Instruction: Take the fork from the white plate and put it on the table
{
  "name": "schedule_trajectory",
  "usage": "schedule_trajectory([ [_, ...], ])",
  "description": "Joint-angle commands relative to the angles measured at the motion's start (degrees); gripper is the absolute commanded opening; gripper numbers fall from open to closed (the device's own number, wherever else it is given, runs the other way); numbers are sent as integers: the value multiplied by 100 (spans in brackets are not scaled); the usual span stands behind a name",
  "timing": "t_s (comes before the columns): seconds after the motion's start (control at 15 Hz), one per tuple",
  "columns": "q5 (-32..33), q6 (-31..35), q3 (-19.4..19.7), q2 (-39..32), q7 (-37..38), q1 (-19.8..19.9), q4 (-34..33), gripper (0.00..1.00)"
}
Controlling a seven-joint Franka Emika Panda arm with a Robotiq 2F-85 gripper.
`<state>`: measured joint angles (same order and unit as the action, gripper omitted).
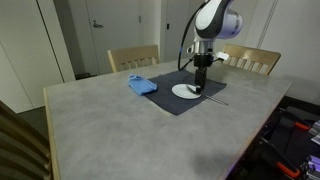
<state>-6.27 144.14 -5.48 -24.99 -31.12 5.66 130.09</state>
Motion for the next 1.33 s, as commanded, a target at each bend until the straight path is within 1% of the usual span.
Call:
schedule_trajectory([
  [0.0, 569, 252, 130, 310, 627, -261, 286, 100],
  [0.33, 1599, 847, 444, 323, 1835, -754, 555, 100],
  [0.53, 1919, 1006, 595, 300, 2283, -893, 651, 100],
  [0.73, 1859, 1070, 574, 365, 2280, -791, 731, 100],
  [1.27, 1639, 971, 418, 216, 2033, -625, 602, 100],
])
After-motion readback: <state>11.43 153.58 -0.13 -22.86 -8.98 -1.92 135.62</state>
